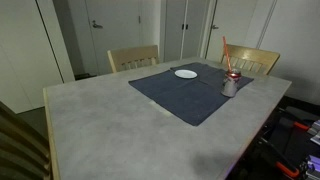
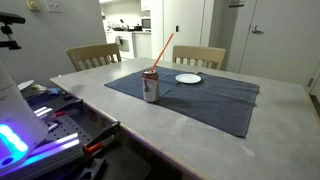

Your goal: Remove the straw from the can and place it on the table

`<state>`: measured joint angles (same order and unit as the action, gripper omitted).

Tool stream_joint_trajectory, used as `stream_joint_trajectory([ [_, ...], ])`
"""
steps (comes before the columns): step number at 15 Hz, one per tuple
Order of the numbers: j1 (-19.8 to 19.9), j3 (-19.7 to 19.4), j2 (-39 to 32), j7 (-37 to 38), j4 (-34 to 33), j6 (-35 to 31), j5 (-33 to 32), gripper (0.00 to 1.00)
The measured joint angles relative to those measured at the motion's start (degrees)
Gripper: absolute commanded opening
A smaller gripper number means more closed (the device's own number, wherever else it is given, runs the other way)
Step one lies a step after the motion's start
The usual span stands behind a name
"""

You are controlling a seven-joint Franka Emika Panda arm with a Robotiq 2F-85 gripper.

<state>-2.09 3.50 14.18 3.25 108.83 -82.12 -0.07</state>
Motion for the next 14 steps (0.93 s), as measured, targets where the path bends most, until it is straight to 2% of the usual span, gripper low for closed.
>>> stream_joint_trajectory([
  [5,0.01,-0.2,0.0,-0.05,0.29,-0.68,-0.09,1.0],
  [14,0.93,-3.75,-0.2,-1.01,7.97,-9.7,-0.71,1.0],
])
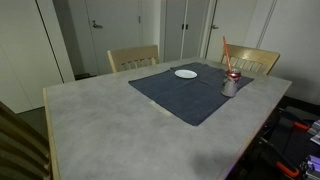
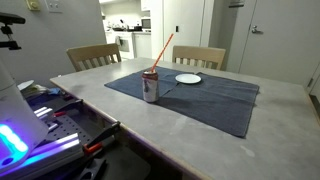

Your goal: Remove the straw from the can and place it on the table

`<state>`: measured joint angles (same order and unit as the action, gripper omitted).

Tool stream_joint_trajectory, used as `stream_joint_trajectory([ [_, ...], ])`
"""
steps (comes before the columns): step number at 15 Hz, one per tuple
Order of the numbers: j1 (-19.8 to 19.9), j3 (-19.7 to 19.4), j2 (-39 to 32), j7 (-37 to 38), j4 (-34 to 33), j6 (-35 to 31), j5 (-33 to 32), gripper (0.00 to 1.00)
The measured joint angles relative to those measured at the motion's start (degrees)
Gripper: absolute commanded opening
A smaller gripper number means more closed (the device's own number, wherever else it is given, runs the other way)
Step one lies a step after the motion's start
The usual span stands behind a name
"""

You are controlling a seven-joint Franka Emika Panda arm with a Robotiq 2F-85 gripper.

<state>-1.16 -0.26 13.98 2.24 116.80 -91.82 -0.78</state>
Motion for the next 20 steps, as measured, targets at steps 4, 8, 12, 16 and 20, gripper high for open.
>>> stream_joint_trajectory([
  [4,-0.03,0.0,0.08,0.03,0.31,-0.27,0.02,1.0],
  [8,-0.03,-0.02,0.03,0.46,0.35,-0.29,0.07,1.0],
  [12,0.43,-0.92,-0.45,0.9,0.82,-0.5,0.09,1.0],
  [16,1.57,-2.0,-2.09,1.84,1.24,-0.73,0.07,1.0],
  [20,2.43,-2.91,-3.76,3.01,2.75,-1.51,0.42,1.0],
])
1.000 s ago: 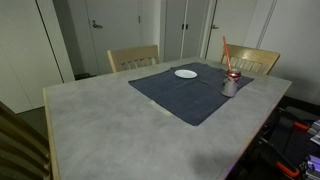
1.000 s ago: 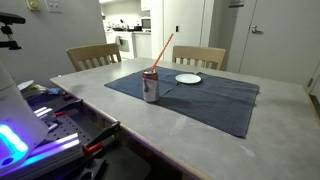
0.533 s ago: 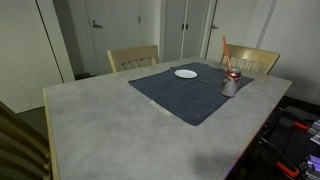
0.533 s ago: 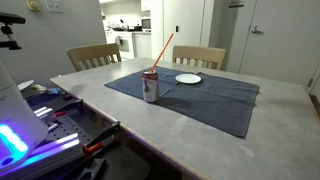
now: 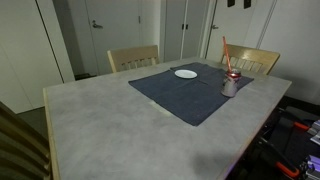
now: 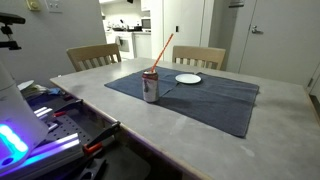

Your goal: Remove the straw from the can and place it on the table

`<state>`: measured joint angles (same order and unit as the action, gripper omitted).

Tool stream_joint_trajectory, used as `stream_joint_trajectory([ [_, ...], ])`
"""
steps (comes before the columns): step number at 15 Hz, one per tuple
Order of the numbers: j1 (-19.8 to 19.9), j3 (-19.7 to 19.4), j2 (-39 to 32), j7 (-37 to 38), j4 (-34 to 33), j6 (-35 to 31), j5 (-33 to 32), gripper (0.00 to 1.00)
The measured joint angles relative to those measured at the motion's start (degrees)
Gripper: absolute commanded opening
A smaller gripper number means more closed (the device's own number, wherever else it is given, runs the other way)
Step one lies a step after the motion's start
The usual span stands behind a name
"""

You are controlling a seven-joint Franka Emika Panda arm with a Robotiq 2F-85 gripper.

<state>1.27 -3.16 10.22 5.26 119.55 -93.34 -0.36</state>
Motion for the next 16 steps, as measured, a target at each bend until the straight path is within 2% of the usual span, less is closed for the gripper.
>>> stream_joint_trajectory([
  [5,1.02,-2.01,-2.93,-0.37,3.64,-7.4,1.99,1.0],
  [9,2.49,-3.85,-6.64,-1.33,3.93,-13.2,3.1,1.0],
  [16,3.24,-4.55,-7.76,-2.09,2.9,-13.55,4.1,1.0],
])
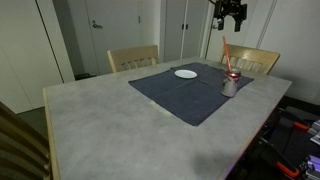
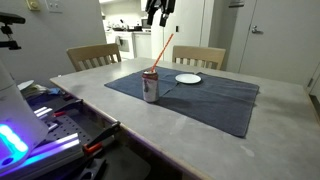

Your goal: Remove the straw from the can and place it on the table

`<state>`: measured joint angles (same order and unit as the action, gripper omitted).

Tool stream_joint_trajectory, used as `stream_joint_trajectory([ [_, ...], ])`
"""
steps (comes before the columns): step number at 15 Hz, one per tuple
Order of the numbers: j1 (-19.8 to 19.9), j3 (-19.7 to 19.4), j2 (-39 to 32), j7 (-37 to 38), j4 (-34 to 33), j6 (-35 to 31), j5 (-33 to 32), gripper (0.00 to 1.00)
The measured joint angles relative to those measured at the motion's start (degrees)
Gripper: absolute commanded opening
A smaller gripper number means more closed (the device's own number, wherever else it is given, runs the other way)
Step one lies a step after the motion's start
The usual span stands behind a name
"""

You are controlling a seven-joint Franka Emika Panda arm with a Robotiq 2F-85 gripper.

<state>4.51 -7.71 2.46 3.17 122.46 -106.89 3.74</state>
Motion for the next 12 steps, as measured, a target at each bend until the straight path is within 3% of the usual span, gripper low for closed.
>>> stream_joint_trajectory([
  [12,0.61,-0.14,-7.11,-9.99,-1.5,-4.75,-0.53,1.0],
])
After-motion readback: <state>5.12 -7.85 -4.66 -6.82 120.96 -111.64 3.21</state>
